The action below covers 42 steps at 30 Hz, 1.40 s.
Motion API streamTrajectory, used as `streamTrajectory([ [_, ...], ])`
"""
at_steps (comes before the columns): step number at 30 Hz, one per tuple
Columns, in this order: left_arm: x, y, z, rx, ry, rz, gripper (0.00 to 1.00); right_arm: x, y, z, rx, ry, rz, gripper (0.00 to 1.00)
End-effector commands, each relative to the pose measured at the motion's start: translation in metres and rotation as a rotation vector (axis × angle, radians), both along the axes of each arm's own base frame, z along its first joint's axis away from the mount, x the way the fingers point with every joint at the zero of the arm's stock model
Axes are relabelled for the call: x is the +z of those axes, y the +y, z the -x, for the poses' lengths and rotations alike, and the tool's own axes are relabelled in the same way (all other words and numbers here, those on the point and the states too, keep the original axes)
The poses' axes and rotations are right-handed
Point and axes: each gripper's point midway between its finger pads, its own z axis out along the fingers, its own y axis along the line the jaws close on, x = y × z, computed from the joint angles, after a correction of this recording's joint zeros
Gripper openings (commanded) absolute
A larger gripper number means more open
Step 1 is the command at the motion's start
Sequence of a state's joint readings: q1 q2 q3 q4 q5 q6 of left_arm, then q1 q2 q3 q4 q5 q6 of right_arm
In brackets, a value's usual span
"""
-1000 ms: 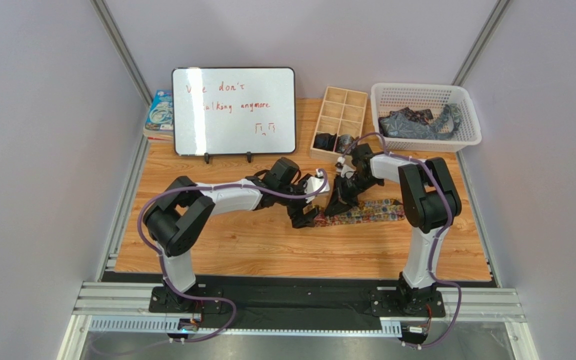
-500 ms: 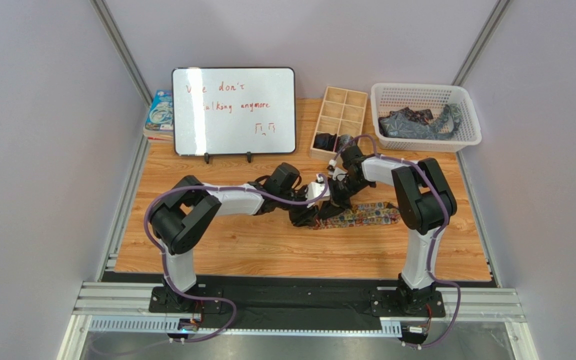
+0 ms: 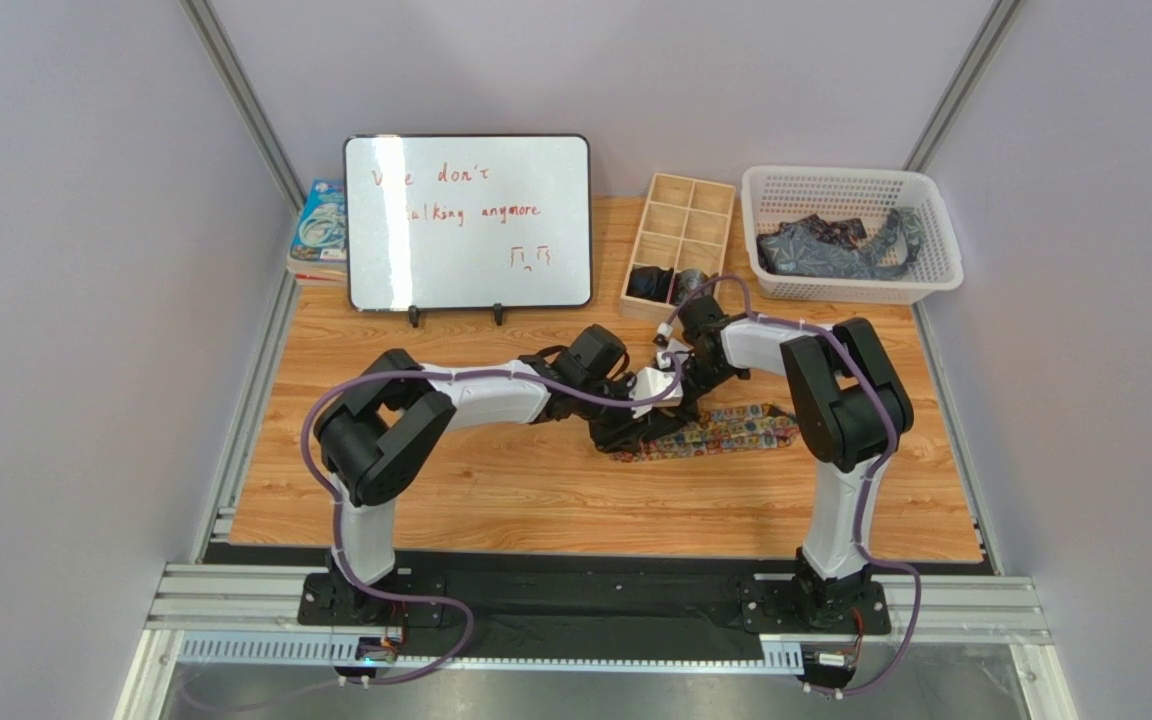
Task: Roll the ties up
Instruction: Roll the tie at the center of the board.
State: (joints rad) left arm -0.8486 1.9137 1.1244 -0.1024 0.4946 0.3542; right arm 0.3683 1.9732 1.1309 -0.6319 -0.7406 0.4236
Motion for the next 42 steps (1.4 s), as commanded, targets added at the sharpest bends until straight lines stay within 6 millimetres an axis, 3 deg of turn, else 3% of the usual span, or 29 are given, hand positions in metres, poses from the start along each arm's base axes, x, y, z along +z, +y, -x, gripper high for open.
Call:
streamTrajectory([
  [1,-0.066,0.023,0.030,-0.073,0.015,-0.221,0.24,-0.002,0.022,0.003,0.053,-0.058,-0.082,0.01],
  [7,-0.094,0.055,0.047,-0.133,0.043,-0.345,0.12,0.015,-0.001,0.010,0.070,-0.021,-0.097,0.22],
  [9,-0.100,0.060,0.053,-0.148,0.059,-0.364,0.10,0.024,-0.007,0.005,0.064,-0.025,-0.099,0.31],
  [12,-0.105,0.062,0.057,-0.165,0.089,-0.390,0.09,0.034,-0.018,0.001,0.062,-0.023,-0.096,0.35],
  [20,-0.110,0.066,0.060,-0.178,0.108,-0.414,0.07,0.060,-0.044,-0.010,0.017,-0.045,-0.131,0.33],
  [25,-0.110,0.065,0.060,-0.183,0.112,-0.414,0.06,0.072,-0.039,-0.011,0.008,-0.067,-0.170,0.35],
  [37,-0.111,0.066,0.060,-0.181,0.118,-0.426,0.06,0.035,-0.031,-0.011,0.038,-0.087,-0.075,0.42],
  [40,-0.111,0.066,0.060,-0.181,0.116,-0.428,0.06,0.034,-0.025,-0.013,0.048,-0.091,-0.088,0.34],
  [42,-0.111,0.067,0.060,-0.179,0.116,-0.430,0.06,0.031,-0.024,-0.011,0.053,-0.088,-0.084,0.17],
])
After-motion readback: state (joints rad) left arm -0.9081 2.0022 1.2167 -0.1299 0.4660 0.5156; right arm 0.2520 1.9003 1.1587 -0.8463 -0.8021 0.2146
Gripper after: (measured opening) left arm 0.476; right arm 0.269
